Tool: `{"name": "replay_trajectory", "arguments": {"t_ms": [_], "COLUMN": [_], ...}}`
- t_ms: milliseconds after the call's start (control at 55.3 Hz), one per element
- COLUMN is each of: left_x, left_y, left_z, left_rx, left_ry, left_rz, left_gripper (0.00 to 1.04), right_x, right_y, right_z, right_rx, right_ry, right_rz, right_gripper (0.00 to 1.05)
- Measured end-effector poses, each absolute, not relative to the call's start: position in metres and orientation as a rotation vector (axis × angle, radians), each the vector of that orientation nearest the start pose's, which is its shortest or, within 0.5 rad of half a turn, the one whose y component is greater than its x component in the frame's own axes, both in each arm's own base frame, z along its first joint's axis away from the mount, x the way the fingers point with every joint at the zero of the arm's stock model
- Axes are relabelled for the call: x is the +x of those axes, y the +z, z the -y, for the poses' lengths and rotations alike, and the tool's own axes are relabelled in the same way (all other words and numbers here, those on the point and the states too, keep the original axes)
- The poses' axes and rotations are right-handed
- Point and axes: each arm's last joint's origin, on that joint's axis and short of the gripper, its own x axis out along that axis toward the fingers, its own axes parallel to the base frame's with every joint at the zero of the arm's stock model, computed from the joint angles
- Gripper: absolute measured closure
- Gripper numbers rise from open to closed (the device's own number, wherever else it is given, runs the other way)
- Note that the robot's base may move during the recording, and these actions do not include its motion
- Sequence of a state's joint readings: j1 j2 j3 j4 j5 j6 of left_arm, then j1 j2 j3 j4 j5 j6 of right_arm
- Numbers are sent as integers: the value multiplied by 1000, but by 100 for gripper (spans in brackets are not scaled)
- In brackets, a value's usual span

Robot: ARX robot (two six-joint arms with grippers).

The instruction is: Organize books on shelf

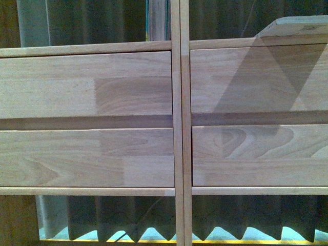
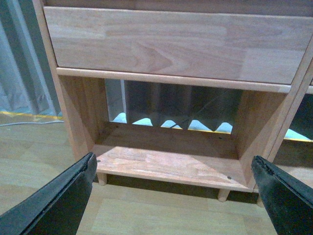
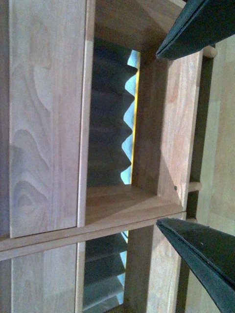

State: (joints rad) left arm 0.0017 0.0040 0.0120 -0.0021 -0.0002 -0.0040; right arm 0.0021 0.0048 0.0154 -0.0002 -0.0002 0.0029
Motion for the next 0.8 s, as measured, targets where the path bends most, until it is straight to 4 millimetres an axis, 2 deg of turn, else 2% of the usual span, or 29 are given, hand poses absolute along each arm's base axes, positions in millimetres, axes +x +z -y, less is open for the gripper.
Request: {"name": "replay_trajectory", "arguments": {"t_ms": [723, 796], "left_x": [97, 97], "left_y": [167, 167], "left_z": [0, 0], "left_rx": [-4, -4], "left_ry": [2, 2], "left_rz": [6, 6], "left_gripper": [7, 7], "right_x": [97, 98], "right_y": [168, 169], "right_z": [0, 1], "right_rx": [3, 67], "right_ry": [3, 99], "right_rz": [10, -43], "right_gripper": [7, 7]}}
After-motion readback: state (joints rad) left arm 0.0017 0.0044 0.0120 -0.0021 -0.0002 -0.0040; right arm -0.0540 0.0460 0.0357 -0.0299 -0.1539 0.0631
